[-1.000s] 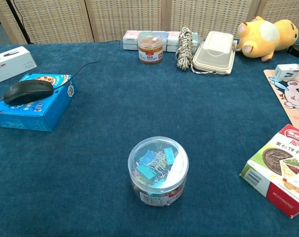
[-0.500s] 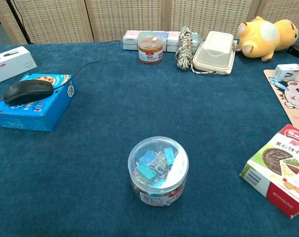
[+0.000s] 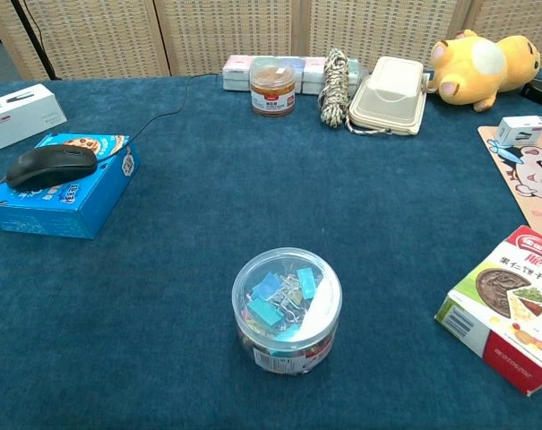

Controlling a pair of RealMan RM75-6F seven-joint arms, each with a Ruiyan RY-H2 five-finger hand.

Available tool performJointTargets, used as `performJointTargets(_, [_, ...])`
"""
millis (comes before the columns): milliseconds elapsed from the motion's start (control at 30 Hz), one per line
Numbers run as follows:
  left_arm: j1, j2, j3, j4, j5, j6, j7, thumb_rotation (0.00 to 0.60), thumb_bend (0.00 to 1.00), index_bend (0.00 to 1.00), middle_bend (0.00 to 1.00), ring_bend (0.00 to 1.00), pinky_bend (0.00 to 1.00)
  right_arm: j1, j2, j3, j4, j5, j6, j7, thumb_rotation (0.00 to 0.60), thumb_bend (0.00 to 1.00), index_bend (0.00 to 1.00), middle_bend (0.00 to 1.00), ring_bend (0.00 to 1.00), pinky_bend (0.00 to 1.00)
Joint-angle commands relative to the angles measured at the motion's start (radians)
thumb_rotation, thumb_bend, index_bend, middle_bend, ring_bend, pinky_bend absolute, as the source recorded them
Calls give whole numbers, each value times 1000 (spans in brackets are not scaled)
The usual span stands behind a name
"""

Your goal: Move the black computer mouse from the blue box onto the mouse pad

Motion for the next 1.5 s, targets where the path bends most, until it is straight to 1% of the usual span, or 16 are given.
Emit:
performJointTargets(33, [-54, -62, -33, 48, -51, -45, 52, 600, 0, 0, 0, 63, 254, -1, 8, 1, -1, 4, 0, 13, 600, 0, 0, 0, 0, 0])
performJointTargets(133, [-81, -124, -45, 96, -80, -55, 93, 600, 0, 0, 9, 161, 346, -2, 17, 5, -2, 8, 3, 29, 600, 0, 0, 0, 0, 0])
performJointTargets(233, [-95, -172, -52, 124, -96, -46, 128, 600, 0, 0, 57, 210, 400, -4, 24, 6, -3, 11, 5, 45, 600, 0, 0, 0, 0, 0])
performJointTargets(367, [-108, -223, -59, 151, -119, -35, 169, 600, 0, 10, 83, 225, 407, -5, 32, 9, -3, 18, 5, 64, 600, 0, 0, 0, 0, 0])
performJointTargets(467, [-121, -245, -62, 157, -147, -50, 197, 600, 0, 15, 88, 227, 407, -6, 37, 10, -3, 19, 5, 74, 600, 0, 0, 0, 0, 0])
performJointTargets(567, [-138, -264, -66, 159, -178, -66, 235, 600, 0, 44, 112, 228, 407, -6, 41, 11, -4, 20, 5, 82, 600, 0, 0, 0, 0, 0])
performJointTargets(833, [-192, -295, -83, 122, -295, -114, 360, 600, 2, 100, 179, 254, 407, -9, 54, 13, -6, 24, 8, 113, 600, 0, 0, 0, 0, 0])
performJointTargets(933, [-202, -298, -83, 112, -326, -117, 386, 600, 42, 125, 201, 273, 407, -10, 58, 13, -7, 24, 8, 120, 600, 0, 0, 0, 0, 0])
performJointTargets(1067, [-212, -307, -82, 104, -353, -113, 413, 600, 84, 131, 209, 278, 407, -11, 62, 13, -7, 24, 8, 129, 600, 0, 0, 0, 0, 0])
performJointTargets(1233, [-222, -318, -80, 100, -379, -103, 437, 600, 175, 152, 222, 284, 407, -13, 65, 12, -8, 22, 9, 138, 600, 0, 0, 0, 0, 0])
performJointTargets(1333, [-227, -323, -80, 97, -404, -102, 452, 600, 205, 172, 234, 287, 407, -13, 67, 12, -8, 21, 9, 142, 600, 0, 0, 0, 0, 0])
performJointTargets(1500, [-231, -331, -74, 99, -417, -86, 469, 600, 277, 187, 246, 294, 407, -13, 68, 12, -8, 21, 8, 144, 600, 0, 0, 0, 0, 0])
